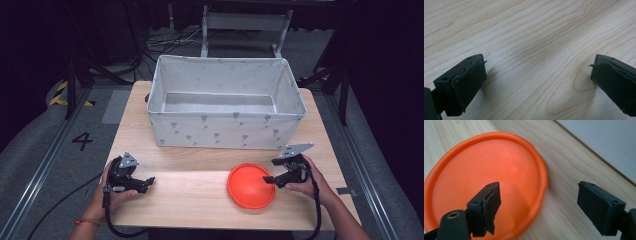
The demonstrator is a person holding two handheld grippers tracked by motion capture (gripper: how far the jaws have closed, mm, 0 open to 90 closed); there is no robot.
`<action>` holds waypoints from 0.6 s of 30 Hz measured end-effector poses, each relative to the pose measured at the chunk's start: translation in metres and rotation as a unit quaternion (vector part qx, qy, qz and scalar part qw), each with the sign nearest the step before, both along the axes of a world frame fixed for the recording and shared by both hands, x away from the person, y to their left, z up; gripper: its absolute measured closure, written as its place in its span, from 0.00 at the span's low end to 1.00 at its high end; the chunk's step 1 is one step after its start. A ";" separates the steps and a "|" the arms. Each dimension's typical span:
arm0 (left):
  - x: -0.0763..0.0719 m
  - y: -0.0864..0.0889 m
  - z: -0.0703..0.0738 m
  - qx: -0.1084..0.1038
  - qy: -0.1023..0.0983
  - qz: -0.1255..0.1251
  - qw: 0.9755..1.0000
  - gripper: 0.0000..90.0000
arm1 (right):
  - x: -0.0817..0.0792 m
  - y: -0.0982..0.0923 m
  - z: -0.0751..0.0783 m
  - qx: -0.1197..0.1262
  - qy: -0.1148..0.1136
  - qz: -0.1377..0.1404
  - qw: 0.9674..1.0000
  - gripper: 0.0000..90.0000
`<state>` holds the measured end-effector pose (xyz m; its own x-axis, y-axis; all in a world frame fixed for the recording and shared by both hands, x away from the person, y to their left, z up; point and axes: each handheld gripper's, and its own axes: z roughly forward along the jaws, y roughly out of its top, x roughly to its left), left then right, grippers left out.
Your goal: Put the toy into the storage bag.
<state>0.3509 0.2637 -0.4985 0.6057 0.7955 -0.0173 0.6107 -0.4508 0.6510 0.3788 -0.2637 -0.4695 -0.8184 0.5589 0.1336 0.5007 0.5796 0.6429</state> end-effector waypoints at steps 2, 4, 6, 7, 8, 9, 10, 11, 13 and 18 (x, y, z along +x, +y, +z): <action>0.000 0.000 0.000 -0.001 0.002 0.000 1.000 0.01 | 0.002 0.009 -0.004 -0.008 0.003 0.006 1.000 0.22; 0.000 0.000 0.000 0.000 0.000 0.000 1.000 0.01 | 0.005 0.014 -0.008 -0.016 0.008 0.006 1.000 0.22; 0.000 0.000 0.000 0.000 0.000 0.000 1.000 0.01 | 0.005 0.017 -0.012 -0.016 0.010 0.003 1.000 0.22; 0.000 0.000 0.000 0.000 0.000 0.000 1.000 0.01 | 0.005 0.017 -0.013 -0.013 0.011 0.004 1.000 0.23; 0.000 0.000 0.000 0.000 0.000 0.000 1.000 0.01 | 0.005 0.017 -0.013 -0.013 0.011 0.004 1.000 0.23; 0.000 0.000 0.000 0.000 0.000 0.000 1.000 0.01 | 0.005 0.019 -0.014 -0.014 0.011 0.005 1.000 0.23; 0.000 0.000 0.000 0.000 0.000 0.000 1.000 0.01 | 0.005 0.020 -0.016 -0.019 0.011 0.005 1.000 0.24; 0.000 0.000 0.000 0.000 0.000 0.000 1.000 0.01 | 0.003 0.022 -0.018 -0.024 0.008 0.007 1.000 0.22; 0.000 0.000 0.000 0.000 0.000 0.000 1.000 0.01 | 0.001 0.025 -0.019 -0.032 -0.003 0.006 0.999 0.22; 0.000 0.000 0.000 0.000 0.000 0.000 1.000 0.01 | -0.004 0.029 -0.020 -0.015 -0.015 0.012 1.000 0.34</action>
